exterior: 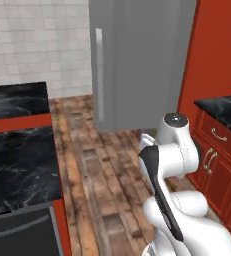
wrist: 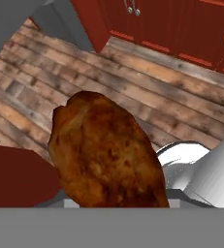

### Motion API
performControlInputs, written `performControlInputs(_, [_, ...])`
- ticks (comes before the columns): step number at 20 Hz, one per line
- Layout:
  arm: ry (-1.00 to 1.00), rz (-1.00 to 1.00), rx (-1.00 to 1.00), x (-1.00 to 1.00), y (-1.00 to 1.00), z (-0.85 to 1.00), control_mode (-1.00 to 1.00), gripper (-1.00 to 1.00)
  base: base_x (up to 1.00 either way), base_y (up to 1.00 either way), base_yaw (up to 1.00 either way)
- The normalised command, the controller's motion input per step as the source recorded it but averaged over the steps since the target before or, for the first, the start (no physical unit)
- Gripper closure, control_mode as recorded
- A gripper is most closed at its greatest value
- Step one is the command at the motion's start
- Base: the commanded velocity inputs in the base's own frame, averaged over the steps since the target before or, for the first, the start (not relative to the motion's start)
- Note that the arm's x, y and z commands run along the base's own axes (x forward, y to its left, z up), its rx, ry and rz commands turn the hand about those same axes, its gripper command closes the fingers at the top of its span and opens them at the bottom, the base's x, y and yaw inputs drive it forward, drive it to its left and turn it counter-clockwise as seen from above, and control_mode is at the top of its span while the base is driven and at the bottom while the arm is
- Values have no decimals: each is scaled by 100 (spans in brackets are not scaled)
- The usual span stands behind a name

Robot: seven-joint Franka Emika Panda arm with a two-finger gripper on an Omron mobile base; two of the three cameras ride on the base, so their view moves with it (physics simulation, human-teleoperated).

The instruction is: Place the chicken drumstick on the counter behind the older chicken drumstick on the same shelf of the fridge to maintain FIFO order. Close the fridge door when finished.

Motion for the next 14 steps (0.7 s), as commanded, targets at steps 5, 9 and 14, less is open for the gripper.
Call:
performControlInputs(5, [0, 0, 0, 0, 0, 0, 100, 100, -78, -13, 61])
performControlInputs(9, [0, 0, 0, 0, 0, 0, 100, 100, -100, 10, 47])
performControlInputs(14, [0, 0, 0, 0, 0, 0, 100, 100, -88, 50, 44])
